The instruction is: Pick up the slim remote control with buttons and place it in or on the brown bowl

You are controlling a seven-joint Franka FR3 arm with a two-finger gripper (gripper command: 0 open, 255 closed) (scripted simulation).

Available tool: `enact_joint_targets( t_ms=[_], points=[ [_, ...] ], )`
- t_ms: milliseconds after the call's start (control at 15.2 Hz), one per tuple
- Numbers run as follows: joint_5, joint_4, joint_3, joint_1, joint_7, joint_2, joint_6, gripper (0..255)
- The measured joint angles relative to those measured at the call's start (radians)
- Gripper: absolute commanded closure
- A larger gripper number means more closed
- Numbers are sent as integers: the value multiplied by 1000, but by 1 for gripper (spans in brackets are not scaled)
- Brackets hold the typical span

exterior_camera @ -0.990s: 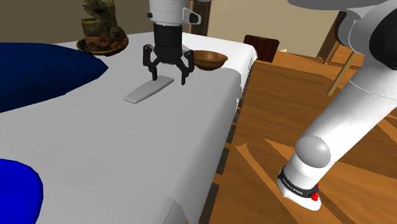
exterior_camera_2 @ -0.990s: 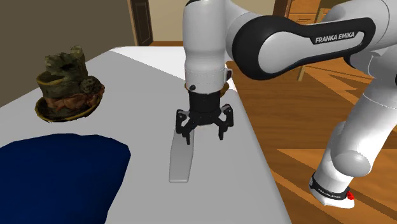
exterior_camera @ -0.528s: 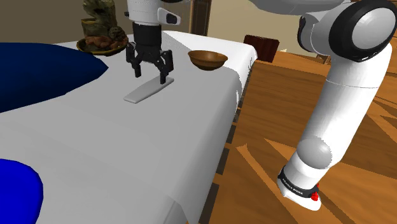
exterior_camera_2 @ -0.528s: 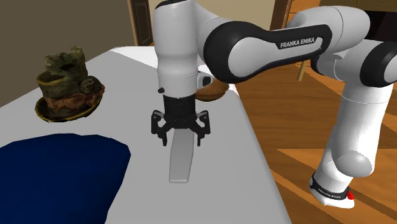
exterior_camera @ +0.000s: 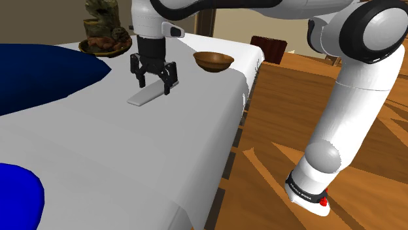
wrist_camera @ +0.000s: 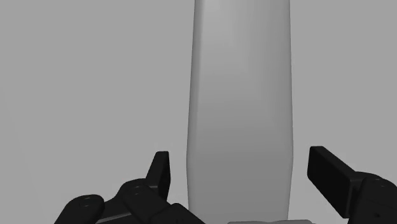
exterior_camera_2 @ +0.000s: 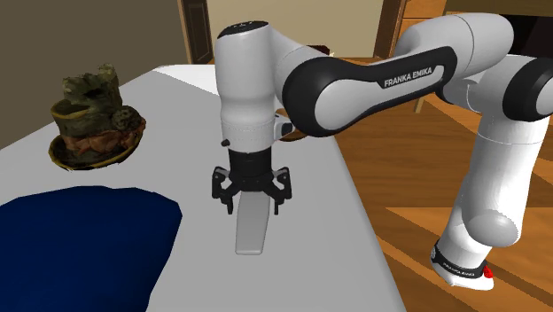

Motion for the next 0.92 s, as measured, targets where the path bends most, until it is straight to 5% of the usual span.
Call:
enact_joint_targets(
  t_ms=[264,330,924],
  points=[
    [0,-1,0,0,0,0,2,0],
    [0,-1,0,0,0,0,2,255],
    [0,-1,0,0,0,0,2,255]
  ],
)
